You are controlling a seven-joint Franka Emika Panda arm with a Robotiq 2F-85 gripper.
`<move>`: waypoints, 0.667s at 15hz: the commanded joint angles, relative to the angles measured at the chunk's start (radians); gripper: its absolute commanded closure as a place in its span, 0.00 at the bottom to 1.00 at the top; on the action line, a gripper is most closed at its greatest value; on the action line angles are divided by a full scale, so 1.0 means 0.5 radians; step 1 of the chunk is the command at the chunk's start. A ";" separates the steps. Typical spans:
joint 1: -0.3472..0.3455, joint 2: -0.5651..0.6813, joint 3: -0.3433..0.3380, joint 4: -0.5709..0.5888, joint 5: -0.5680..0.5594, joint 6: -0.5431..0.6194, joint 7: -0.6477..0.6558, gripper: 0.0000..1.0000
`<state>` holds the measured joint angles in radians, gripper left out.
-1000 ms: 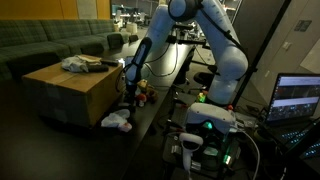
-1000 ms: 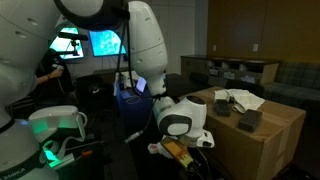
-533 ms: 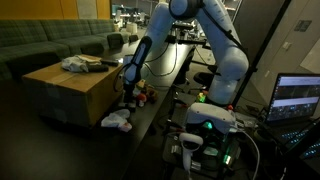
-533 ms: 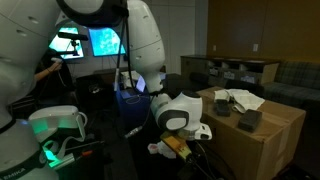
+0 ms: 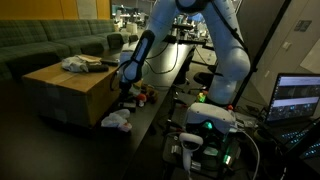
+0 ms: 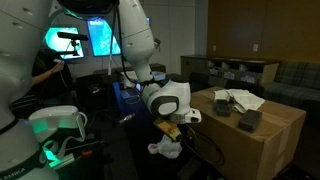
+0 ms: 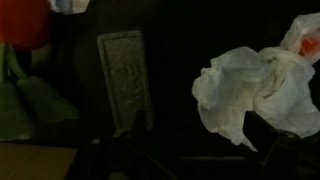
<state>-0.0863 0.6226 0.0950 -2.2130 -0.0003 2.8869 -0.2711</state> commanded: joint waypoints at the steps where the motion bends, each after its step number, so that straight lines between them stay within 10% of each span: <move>1: 0.099 -0.061 0.025 -0.120 -0.020 0.085 0.134 0.00; 10: 0.368 0.088 -0.001 -0.083 -0.032 0.231 0.368 0.00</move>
<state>0.0625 0.6474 0.1086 -2.2599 -0.0003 2.9514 -0.1318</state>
